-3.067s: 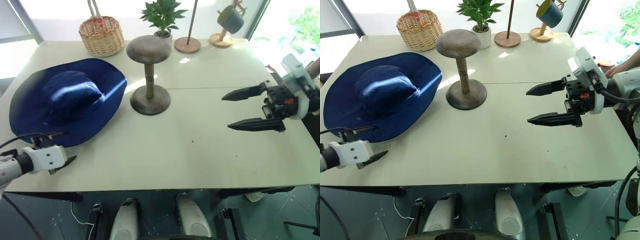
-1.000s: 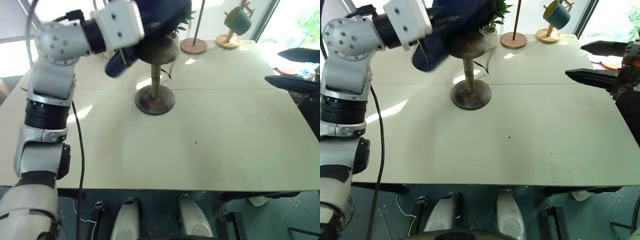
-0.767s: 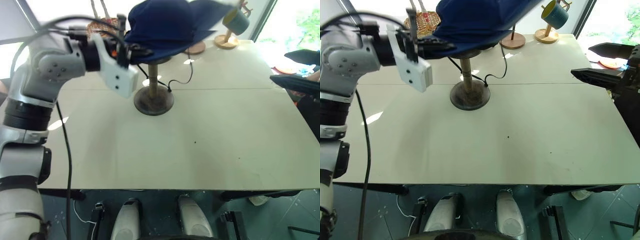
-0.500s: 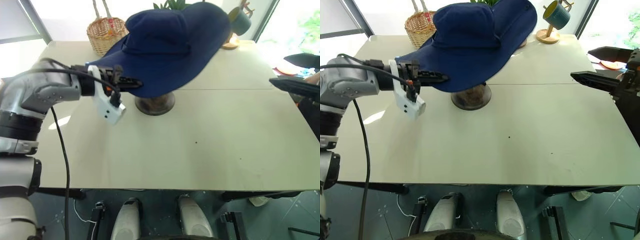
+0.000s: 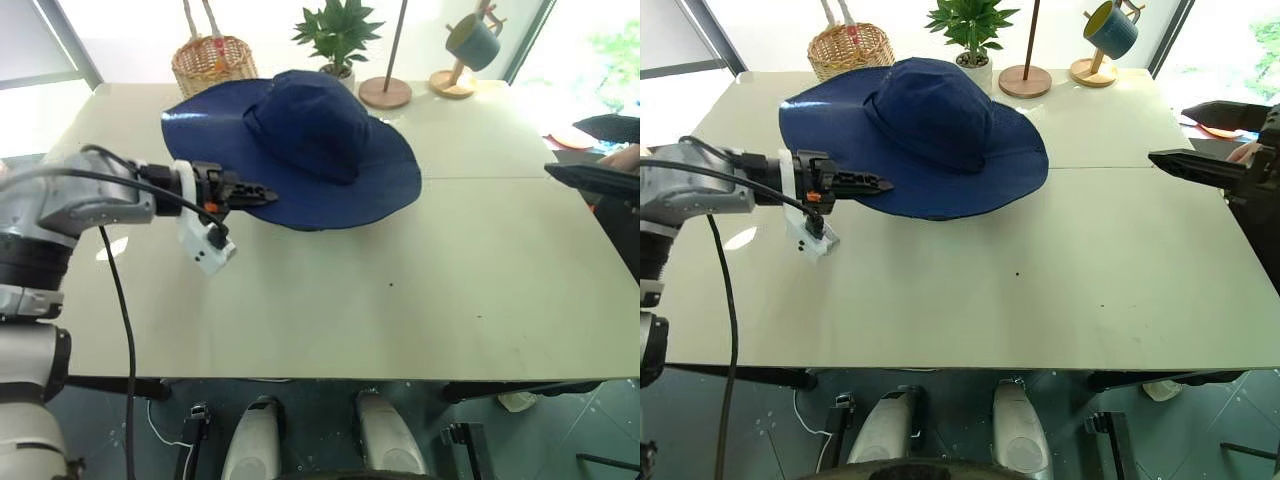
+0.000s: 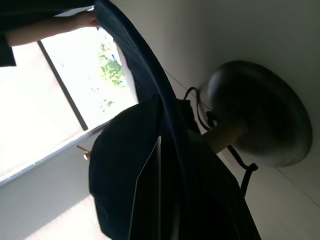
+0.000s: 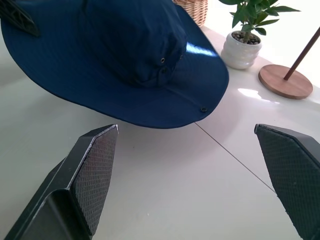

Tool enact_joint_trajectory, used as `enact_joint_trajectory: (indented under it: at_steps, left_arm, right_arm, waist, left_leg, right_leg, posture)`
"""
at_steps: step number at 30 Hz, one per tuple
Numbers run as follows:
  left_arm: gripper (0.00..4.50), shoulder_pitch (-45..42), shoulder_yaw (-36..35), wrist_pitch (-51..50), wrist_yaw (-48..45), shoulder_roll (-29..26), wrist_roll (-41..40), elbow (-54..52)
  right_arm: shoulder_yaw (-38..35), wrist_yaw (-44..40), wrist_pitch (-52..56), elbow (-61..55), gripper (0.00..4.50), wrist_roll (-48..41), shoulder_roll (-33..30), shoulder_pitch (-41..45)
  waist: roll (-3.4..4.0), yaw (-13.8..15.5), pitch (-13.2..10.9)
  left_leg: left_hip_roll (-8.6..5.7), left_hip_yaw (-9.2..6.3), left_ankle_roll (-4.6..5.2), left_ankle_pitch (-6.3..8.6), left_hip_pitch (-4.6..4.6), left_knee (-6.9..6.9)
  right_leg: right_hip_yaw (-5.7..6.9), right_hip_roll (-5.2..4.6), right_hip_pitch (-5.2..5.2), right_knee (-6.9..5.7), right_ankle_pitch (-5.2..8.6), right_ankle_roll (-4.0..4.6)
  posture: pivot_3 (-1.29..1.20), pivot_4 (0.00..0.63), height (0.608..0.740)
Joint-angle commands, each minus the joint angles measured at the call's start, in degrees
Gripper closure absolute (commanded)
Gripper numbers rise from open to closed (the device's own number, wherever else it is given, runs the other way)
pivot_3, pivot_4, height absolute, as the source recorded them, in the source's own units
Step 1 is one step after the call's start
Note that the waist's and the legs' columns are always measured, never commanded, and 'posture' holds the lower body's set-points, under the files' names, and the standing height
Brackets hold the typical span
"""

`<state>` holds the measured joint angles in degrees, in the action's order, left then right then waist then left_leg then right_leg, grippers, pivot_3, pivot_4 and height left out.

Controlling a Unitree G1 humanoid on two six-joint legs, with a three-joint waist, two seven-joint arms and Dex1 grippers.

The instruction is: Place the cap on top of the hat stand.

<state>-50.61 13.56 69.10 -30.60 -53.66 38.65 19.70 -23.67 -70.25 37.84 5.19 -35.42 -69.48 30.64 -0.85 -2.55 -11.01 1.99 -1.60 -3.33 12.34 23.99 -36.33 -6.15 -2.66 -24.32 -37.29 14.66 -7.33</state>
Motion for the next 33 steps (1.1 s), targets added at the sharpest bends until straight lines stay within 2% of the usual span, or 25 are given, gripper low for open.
enact_joint_trajectory:
  at_steps: [1,5,12,14,16,21,22,25,26,30,32,33]
  left_arm:
    - [4.40,3.1,0.9,-1.2,1.3,0.1,0.1,-0.1]
    - [4.40,5.9,1.4,-4.3,1.6,1.5,-1.0,-0.7]
    - [4.40,3.2,1.3,-6.4,1.6,2.9,-2.9,0.1]
    - [3.83,3.1,1.2,-6.7,1.2,2.6,-4.7,0.1]
    - [3.02,3.4,1.2,-6.4,0.6,2.0,-6.3,-0.1]
    - [0.39,6.0,1.4,-7.5,-3.2,-0.6,-13.2,-2.2]
    - [0.07,6.9,1.3,-8.1,-4.3,-1.4,-15.0,-3.0]
    - [0.07,11.1,0.4,-12.4,-8.5,-4.8,-22.3,-5.9]
    - [0.07,13.3,-0.6,-16.6,-10.8,-6.1,-27.4,-7.5]
    - [0.07,21.8,-8.6,-44.4,-22.1,-11.9,-51.6,-14.6]
    - [0.07,25.9,-15.2,-65.6,-29.9,-18.1,-68.2,-19.0]
    - [0.07,27.1,-18.0,-73.0,-32.2,-20.0,-74.2,-20.7]
  right_arm:
    - [-0.6,-0.4,-1.4,-0.6,0.00,0.4,-1.9,1.4]
    - [0.2,-0.6,-1.7,-0.1,0.00,0.8,-2.2,2.3]
    - [1.5,-1.1,-2.3,0.5,0.00,1.7,-2.3,2.9]
    - [2.1,-1.2,-2.4,0.8,0.00,1.9,-2.4,3.0]
    - [2.5,-1.4,-2.2,0.8,0.00,2.0,-2.4,2.8]
    - [3.4,-1.4,-3.1,1.5,0.00,3.0,-2.2,3.2]
    - [3.7,-1.4,-3.4,1.8,0.00,3.3,-2.1,3.4]
    - [4.7,-1.7,-4.2,2.7,0.00,4.0,-2.1,4.2]
    - [5.1,-1.9,-4.5,3.1,0.00,4.4,-2.2,4.5]
    - [6.7,-3.3,-4.2,5.6,0.00,5.0,-2.6,6.1]
    - [7.8,-4.3,-5.5,7.2,0.00,6.0,-2.8,7.2]
    - [8.4,-4.5,-6.2,7.9,0.00,6.5,-2.8,7.7]
  waist:
    - [0.00,0.0,0.0]
    - [0.00,0.0,0.0]
    - [0.00,0.0,0.0]
    - [0.00,0.0,0.0]
    - [0.00,0.0,0.0]
    - [0.00,-0.1,0.0]
    - [0.01,-0.1,0.0]
    - [0.01,-0.1,0.0]
    - [0.02,-0.1,0.0]
    - [0.02,-0.2,0.0]
    - [0.00,-0.3,-0.1]
    - [0.01,-0.5,-0.1]
  left_leg:
    - [0.00,0.01,0.00,0.00,0.00,-0.01]
    - [0.00,0.01,0.00,0.00,-0.02,0.01]
    - [0.00,0.01,0.00,0.00,0.00,-0.01]
    - [0.00,0.01,0.00,0.00,-0.01,0.00]
    - [0.00,0.01,0.00,0.00,-0.01,0.00]
    - [0.00,0.01,0.00,0.00,-0.02,0.01]
    - [0.01,0.01,0.00,0.00,-0.02,0.01]
    - [0.02,0.01,0.00,0.00,-0.05,0.04]
    - [0.02,0.02,0.00,0.00,-0.05,0.04]
    - [0.04,0.05,0.00,0.00,-0.06,0.07]
    - [0.07,0.04,0.00,0.00,-0.06,0.07]
    - [0.07,0.04,0.00,0.00,-0.06,0.08]
  right_leg:
    - [0.00,0.00,0.00,0.00,0.00,0.00]
    - [0.00,0.00,0.00,-0.02,0.00,0.00]
    - [0.00,0.00,0.00,-0.01,0.00,0.00]
    - [0.00,-0.01,0.00,-0.01,0.00,0.00]
    - [0.00,0.00,0.00,-0.02,0.00,0.00]
    - [0.00,0.00,0.00,-0.02,0.00,0.00]
    - [0.00,0.00,0.00,-0.02,0.00,0.00]
    - [0.00,0.00,0.00,-0.03,0.00,0.01]
    - [0.00,-0.01,0.00,-0.04,0.01,0.01]
    - [0.00,0.00,-0.02,-0.05,0.02,0.03]
    - [0.01,0.02,-0.03,-0.06,0.03,0.04]
    - [0.01,0.03,-0.06,-0.06,0.04,0.06]
  posture:
    - [0.00,0.150,0.740]
    - [0.00,0.150,0.740]
    - [0.00,0.150,0.740]
    - [0.00,0.150,0.740]
    - [0.00,0.150,0.740]
    - [0.00,0.150,0.740]
    - [0.00,0.150,0.740]
    - [0.00,0.150,0.740]
    - [0.00,0.150,0.740]
    - [0.00,0.150,0.740]
    - [0.00,0.150,0.740]
    - [0.00,0.150,0.740]
